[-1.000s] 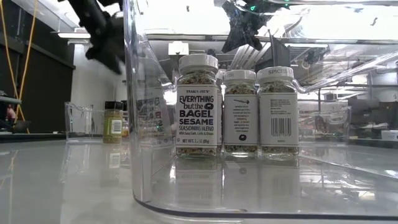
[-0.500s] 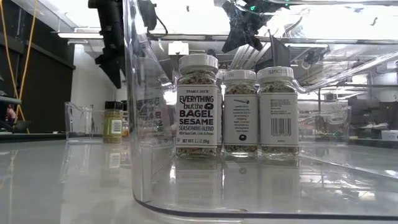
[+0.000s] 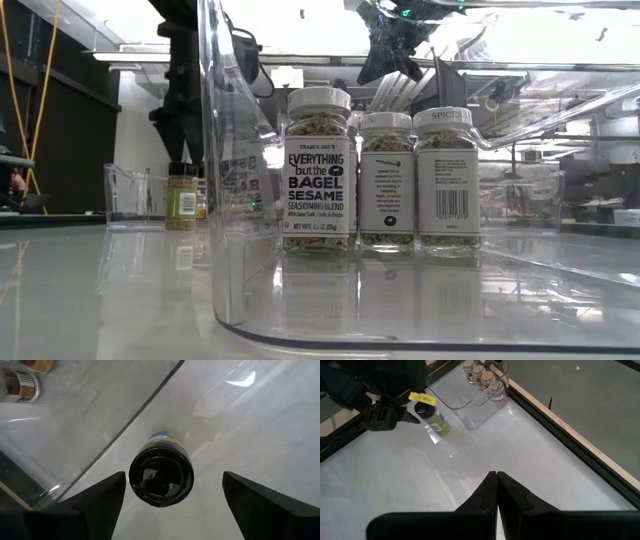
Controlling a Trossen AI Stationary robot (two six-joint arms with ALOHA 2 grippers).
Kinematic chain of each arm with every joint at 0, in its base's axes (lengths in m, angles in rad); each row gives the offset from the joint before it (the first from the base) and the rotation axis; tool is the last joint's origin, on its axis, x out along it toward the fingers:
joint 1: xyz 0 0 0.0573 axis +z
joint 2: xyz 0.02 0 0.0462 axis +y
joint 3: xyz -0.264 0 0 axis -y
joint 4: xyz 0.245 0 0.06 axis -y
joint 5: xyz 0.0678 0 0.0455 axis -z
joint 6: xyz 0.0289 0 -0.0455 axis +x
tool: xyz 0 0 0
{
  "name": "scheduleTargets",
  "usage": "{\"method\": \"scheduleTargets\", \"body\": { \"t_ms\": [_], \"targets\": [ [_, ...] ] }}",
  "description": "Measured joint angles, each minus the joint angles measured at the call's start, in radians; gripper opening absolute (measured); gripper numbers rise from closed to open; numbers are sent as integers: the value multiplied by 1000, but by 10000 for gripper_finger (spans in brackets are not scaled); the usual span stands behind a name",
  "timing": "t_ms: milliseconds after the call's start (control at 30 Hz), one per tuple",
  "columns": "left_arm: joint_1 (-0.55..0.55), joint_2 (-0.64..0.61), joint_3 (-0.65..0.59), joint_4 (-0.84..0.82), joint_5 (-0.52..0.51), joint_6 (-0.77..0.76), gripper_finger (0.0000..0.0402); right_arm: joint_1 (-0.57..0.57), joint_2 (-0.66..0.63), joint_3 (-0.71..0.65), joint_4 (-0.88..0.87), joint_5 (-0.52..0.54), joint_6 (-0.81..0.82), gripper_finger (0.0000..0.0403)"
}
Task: Sort spices by type
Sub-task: Put the top black seasoning bottle into the top right transparent bin
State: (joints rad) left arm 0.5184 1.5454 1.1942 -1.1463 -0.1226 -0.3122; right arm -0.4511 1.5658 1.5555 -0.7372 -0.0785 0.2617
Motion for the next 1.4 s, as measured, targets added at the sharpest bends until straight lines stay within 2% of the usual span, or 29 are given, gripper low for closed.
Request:
{"method": "scheduleTargets", "body": {
  "t_ms": [333,400,533,700,767,867,900,1000,1133,1400],
  "targets": [
    [-15,6,-2,-9,-21,-24,312,0,0,0,-2,0,-19,0],
    [-22,5,-2,-10,-30,-8,302,0,0,0,-2,0,-26,0],
    [-24,-35,-2,-14,-116,-4,270,0,0,0,-2,0,-27,0],
    [-28,-135,-2,-8,-184,-31,195,0,0,0,-2,0,-31,0],
    [-29,-162,-2,-9,-187,-46,144,0,0,0,-2,0,-35,0],
    [-28,-170,-10,1,-175,-42,40,0,0,0,-2,0,-37,0],
    [-28,-171,-26,16,-164,-40,21,0,0,0,-2,0,-38,0],
    [-28,-161,-94,47,-119,-60,9,0,0,0,-2,0,-38,0],
    [-37,-165,-173,85,-115,-125,2,0,0,0,-2,0,-38,0],
    [-70,-187,-154,152,-137,-147,0,0,0,0,1,0,-38,0]
  ]
}}
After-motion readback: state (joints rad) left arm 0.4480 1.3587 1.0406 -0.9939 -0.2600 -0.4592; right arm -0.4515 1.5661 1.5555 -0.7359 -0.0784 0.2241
